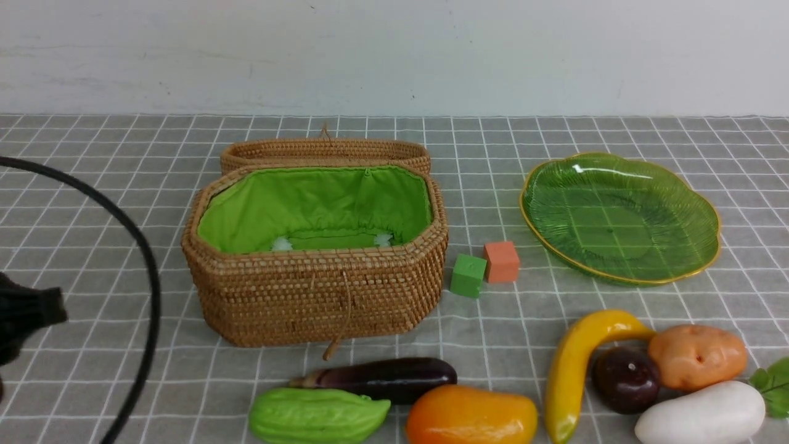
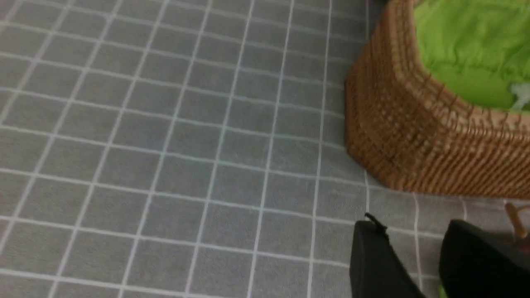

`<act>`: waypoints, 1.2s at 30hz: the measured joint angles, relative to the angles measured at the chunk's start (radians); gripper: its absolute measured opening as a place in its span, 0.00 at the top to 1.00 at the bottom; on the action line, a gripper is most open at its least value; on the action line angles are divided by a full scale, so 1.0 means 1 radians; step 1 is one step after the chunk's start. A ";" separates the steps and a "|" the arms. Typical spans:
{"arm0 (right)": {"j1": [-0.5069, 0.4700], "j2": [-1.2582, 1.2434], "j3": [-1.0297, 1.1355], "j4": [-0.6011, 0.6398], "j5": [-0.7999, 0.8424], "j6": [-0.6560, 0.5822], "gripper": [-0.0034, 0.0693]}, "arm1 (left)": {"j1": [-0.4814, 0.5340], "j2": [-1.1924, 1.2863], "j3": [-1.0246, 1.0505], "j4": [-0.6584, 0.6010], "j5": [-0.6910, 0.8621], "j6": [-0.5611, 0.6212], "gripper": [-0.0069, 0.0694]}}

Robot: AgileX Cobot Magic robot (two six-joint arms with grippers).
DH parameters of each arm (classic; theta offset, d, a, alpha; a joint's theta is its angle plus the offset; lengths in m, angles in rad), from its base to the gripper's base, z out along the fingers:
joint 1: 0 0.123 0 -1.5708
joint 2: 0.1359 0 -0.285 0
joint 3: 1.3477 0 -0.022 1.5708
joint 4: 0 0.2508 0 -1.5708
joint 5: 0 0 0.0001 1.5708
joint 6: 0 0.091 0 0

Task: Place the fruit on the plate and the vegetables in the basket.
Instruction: Take a chayote with your left arm and place it on the basket on the left.

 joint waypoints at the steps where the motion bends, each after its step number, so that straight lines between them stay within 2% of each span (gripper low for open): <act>1: 0.000 0.000 0.000 0.000 0.000 0.000 0.62 | 0.000 0.038 0.000 -0.043 0.000 0.068 0.60; 3: 0.000 0.000 0.000 0.000 0.000 0.000 0.62 | 0.000 0.086 0.000 -0.122 0.000 0.188 0.59; 4: 0.000 0.000 0.000 0.000 0.000 0.000 0.62 | 0.000 0.091 0.000 -0.131 0.001 0.202 0.59; 6: 0.000 0.000 0.000 0.000 0.000 0.000 0.62 | -0.002 0.134 0.000 -0.256 0.011 0.368 0.55; 10: 0.000 0.000 0.000 0.000 0.000 0.000 0.62 | -0.075 0.191 -0.001 -0.399 0.024 0.677 0.40; 16: 0.000 0.000 0.000 0.000 0.000 0.000 0.62 | -0.233 0.261 -0.001 -0.420 0.013 0.924 0.15; 19: 0.000 0.000 0.000 0.000 0.000 0.000 0.62 | -0.311 0.314 -0.001 -0.401 -0.030 1.016 0.08; 24: 0.000 0.000 0.000 0.000 0.000 0.000 0.62 | -0.383 0.401 -0.014 -0.325 -0.125 1.056 0.07; 36: 0.000 0.000 0.000 0.000 0.000 0.000 0.62 | -0.388 0.642 -0.049 -0.209 -0.267 1.064 0.13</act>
